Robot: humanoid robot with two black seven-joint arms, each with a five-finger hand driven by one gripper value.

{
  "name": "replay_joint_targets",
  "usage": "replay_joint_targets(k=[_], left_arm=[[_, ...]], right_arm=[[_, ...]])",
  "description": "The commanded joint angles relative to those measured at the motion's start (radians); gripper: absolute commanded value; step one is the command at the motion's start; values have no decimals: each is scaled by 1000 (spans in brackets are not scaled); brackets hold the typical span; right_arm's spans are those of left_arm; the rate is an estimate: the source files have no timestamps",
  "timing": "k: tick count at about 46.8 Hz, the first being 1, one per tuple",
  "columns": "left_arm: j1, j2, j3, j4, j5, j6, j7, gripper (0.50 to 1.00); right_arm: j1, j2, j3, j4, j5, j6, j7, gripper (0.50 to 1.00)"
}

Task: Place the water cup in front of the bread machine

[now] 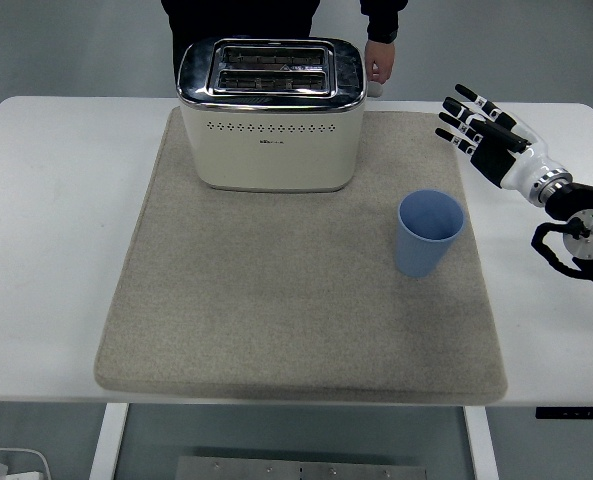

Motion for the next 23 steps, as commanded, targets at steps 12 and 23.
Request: replay_joint_targets(k=[12,23], left_arm=[[0,0,0,0,0,0,0,1000],[0,0,0,1,0,0,0,1000]], right_arm=[[-2,0,-2,6,0,2,0,926],[-8,-15,-5,12,0,55,0,926]])
